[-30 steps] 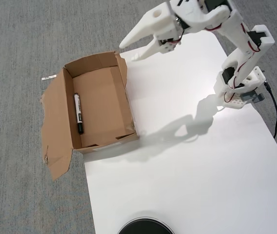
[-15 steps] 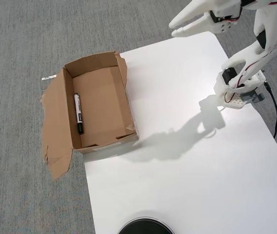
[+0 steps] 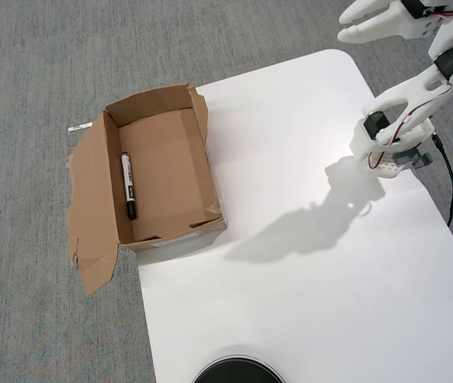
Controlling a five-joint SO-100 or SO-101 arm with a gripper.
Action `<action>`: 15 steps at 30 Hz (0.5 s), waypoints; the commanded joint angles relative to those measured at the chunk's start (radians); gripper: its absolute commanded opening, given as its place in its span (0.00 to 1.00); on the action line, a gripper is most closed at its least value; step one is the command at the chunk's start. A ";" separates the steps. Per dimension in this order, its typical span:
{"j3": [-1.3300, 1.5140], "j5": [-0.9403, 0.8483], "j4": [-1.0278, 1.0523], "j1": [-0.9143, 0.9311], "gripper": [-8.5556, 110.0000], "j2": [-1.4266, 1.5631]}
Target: Grasp a pen and put it in the box.
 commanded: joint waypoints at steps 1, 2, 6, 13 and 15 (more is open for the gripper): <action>-0.012 0.010 0.026 0.005 0.13 0.029; -0.007 0.010 0.040 0.007 0.13 0.041; 0.064 0.010 0.091 0.007 0.13 0.149; 0.377 0.010 0.084 -0.001 0.13 0.419; 0.481 0.010 0.083 -0.002 0.13 0.508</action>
